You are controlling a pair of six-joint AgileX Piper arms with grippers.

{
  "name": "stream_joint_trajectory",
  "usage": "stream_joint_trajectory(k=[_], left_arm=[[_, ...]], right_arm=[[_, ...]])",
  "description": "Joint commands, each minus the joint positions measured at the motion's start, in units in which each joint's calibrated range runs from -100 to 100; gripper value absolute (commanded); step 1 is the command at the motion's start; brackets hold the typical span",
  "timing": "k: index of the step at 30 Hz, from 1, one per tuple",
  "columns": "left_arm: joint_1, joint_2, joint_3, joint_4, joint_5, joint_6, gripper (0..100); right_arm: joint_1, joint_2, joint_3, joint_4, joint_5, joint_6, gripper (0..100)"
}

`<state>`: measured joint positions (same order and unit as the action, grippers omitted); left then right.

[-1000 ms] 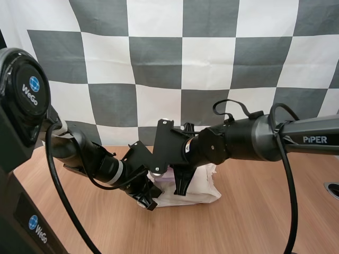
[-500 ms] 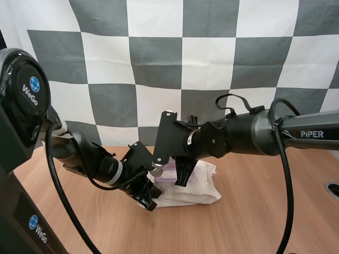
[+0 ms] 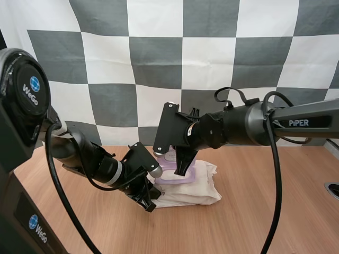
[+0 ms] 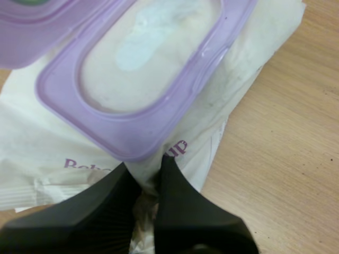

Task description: Open the wet wipes lid

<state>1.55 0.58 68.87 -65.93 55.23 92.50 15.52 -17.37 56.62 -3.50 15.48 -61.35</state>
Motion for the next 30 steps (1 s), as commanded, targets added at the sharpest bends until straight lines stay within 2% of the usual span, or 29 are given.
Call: stream_joint_trajectory(k=[1,12,21,30], left_arm=[[0.01,0.02,-0.03,-0.02,0.34,-1.18,0],[0.01,0.02,-0.03,0.20,0.34,-1.17,0],[0.01,0.02,-0.03,0.19,0.34,-1.07,0],[0.01,0.02,-0.03,0.19,0.34,-1.07,0]], right_arm=[[-0.14,2.28,-1.29,0.10,0.32,0.11,0],[-0.14,8.48,-2.46,0.20,-4.25,0.66,0],[-2.72,11.11,-4.04,0.20,-4.77,1.35,0],[-3.01,12.41,-4.04,0.83,-6.03,1.35,0]])
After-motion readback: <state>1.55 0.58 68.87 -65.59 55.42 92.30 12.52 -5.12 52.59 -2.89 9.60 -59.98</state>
